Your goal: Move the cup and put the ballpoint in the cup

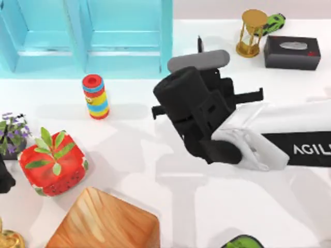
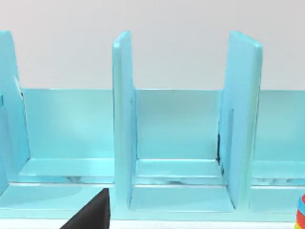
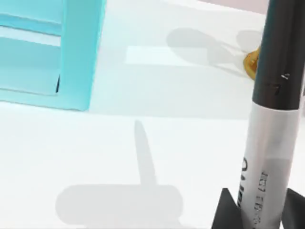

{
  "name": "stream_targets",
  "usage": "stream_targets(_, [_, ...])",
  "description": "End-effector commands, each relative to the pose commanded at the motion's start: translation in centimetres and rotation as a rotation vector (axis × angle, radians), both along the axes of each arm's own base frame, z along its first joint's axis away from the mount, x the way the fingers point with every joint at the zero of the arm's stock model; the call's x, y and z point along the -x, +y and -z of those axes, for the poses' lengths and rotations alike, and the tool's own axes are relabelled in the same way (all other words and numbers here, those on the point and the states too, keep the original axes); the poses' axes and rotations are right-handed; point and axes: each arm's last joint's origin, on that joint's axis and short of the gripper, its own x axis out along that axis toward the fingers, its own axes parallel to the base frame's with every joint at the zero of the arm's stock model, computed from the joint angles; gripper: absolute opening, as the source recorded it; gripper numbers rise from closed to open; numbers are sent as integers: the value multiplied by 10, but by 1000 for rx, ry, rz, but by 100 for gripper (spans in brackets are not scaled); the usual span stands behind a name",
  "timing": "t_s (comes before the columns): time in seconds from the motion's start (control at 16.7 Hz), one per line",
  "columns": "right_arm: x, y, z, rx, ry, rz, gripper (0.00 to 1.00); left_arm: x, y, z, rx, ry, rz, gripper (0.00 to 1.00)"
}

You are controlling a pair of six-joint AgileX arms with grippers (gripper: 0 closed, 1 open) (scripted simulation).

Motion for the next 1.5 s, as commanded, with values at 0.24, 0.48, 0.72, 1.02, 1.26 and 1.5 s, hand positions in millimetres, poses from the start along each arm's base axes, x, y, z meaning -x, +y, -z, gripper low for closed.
stream_targets(0.24, [25,-15,-20,-55,-288,73,0,0,0,0,0,0,0,100])
stream_targets(0.48, [52,-37,-32,-89,-441,162,0,0,0,0,0,0,0,100])
stream_targets(0.72, [71,-55,-35,-95,-502,225,0,0,0,0,0,0,0,100])
stream_targets(1.02, [78,-63,-35,-100,-522,247,0,0,0,0,0,0,0,100])
stream_targets(1.26, [75,-63,-34,-98,-521,251,0,0,0,0,0,0,0,100])
stream_targets(1.5, [59,-68,-27,-97,-521,250,0,0,0,0,0,0,0,100])
